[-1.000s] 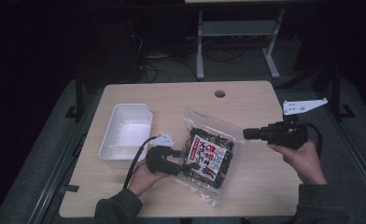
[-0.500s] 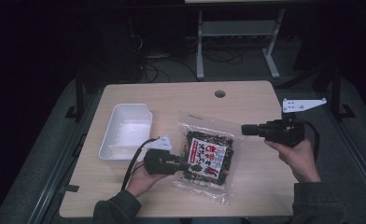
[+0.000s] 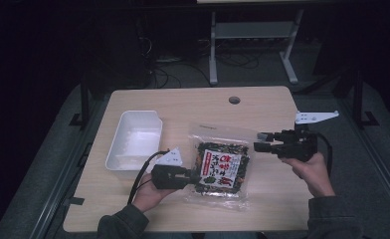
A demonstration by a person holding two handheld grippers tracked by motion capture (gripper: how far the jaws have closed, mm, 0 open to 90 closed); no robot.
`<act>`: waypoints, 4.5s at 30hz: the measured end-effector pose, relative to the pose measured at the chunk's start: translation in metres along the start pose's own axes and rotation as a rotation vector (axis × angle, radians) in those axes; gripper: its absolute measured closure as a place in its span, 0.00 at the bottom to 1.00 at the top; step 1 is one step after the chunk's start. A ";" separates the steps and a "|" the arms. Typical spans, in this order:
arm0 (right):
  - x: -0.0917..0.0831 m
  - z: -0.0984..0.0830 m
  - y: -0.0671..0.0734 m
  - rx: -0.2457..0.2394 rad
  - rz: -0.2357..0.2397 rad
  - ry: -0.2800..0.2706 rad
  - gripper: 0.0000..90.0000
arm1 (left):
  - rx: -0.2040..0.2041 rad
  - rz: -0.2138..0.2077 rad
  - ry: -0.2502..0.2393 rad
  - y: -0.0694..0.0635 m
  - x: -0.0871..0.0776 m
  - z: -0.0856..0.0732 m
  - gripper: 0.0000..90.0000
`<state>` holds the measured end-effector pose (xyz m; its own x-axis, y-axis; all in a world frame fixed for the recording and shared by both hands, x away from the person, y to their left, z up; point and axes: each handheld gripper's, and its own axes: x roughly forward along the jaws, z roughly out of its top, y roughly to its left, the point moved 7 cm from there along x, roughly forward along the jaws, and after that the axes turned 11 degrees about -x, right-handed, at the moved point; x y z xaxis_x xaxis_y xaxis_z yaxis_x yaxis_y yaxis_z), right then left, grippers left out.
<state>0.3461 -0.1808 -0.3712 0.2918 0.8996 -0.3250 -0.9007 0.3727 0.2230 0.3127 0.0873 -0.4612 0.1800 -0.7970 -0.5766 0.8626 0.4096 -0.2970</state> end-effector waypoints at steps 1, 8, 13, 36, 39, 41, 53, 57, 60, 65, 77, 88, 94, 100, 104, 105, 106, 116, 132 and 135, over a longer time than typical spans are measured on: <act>0.003 -0.003 0.000 0.007 0.011 -0.004 0.45 | 0.000 0.001 0.000 0.000 0.000 0.000 0.81; 0.023 -0.020 0.000 0.023 0.032 0.029 0.41 | 0.005 0.003 0.000 0.000 0.000 -0.001 0.81; 0.038 -0.030 0.000 0.029 0.048 0.056 0.44 | 0.012 0.004 -0.001 -0.001 -0.001 -0.001 0.81; 0.056 -0.029 0.023 -0.026 0.179 0.048 0.82 | 0.001 0.034 0.002 0.004 -0.002 -0.002 0.73; 0.055 -0.028 0.025 -0.032 0.176 0.044 0.82 | -0.003 0.041 -0.002 0.004 -0.002 -0.002 0.68; 0.054 -0.027 0.026 -0.032 0.172 0.040 0.83 | 0.003 0.057 -0.002 0.004 -0.003 -0.001 0.63; 0.028 -0.020 0.026 -0.009 0.073 0.002 0.83 | 0.023 0.139 0.033 0.005 -0.005 -0.007 0.47; 0.019 -0.017 0.022 -0.005 0.018 -0.005 0.83 | 0.020 0.148 0.038 0.005 -0.008 -0.009 0.45; 0.015 -0.012 0.019 0.002 -0.047 -0.002 0.83 | 0.025 0.155 0.041 0.004 -0.011 -0.011 0.44; 0.015 -0.006 0.016 0.002 -0.100 0.002 0.83 | 0.034 0.165 0.048 0.003 -0.017 -0.015 0.43; 0.026 0.013 0.012 -0.002 -0.212 -0.017 0.83 | 0.057 0.173 0.078 -0.002 -0.028 -0.032 0.39; 0.051 0.037 0.017 -0.026 -0.245 -0.031 0.83 | 0.077 0.186 0.091 -0.006 -0.036 -0.042 0.36; 0.076 0.054 0.020 -0.047 -0.249 -0.046 0.83 | 0.084 0.188 0.103 -0.008 -0.044 -0.049 0.35; 0.102 0.071 0.020 -0.055 -0.265 -0.074 0.83 | 0.086 0.193 0.107 -0.009 -0.050 -0.055 0.35; 0.109 0.076 0.018 -0.053 -0.272 -0.090 0.83 | 0.089 0.199 0.120 -0.009 -0.052 -0.061 0.35; 0.111 0.077 0.017 -0.052 -0.275 -0.093 0.83 | 0.090 0.199 0.125 -0.009 -0.053 -0.062 0.35; 0.114 0.079 0.017 -0.050 -0.277 -0.096 0.83 | 0.091 0.201 0.129 -0.008 -0.054 -0.063 0.35; 0.133 0.095 0.017 -0.054 -0.298 -0.124 0.83 | 0.090 0.203 0.134 -0.008 -0.060 -0.070 0.34; 0.178 0.132 0.029 -0.091 -0.303 -0.175 0.83 | 0.087 0.217 0.143 -0.007 -0.071 -0.081 0.34; 0.189 0.137 0.031 -0.085 -0.301 -0.182 0.83 | 0.091 0.217 0.146 -0.006 -0.072 -0.081 0.34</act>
<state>0.4176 0.0320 -0.3003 0.5934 0.7811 -0.1940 -0.7872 0.6136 0.0626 0.2557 0.1783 -0.4796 0.3007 -0.6200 -0.7247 0.8515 0.5168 -0.0887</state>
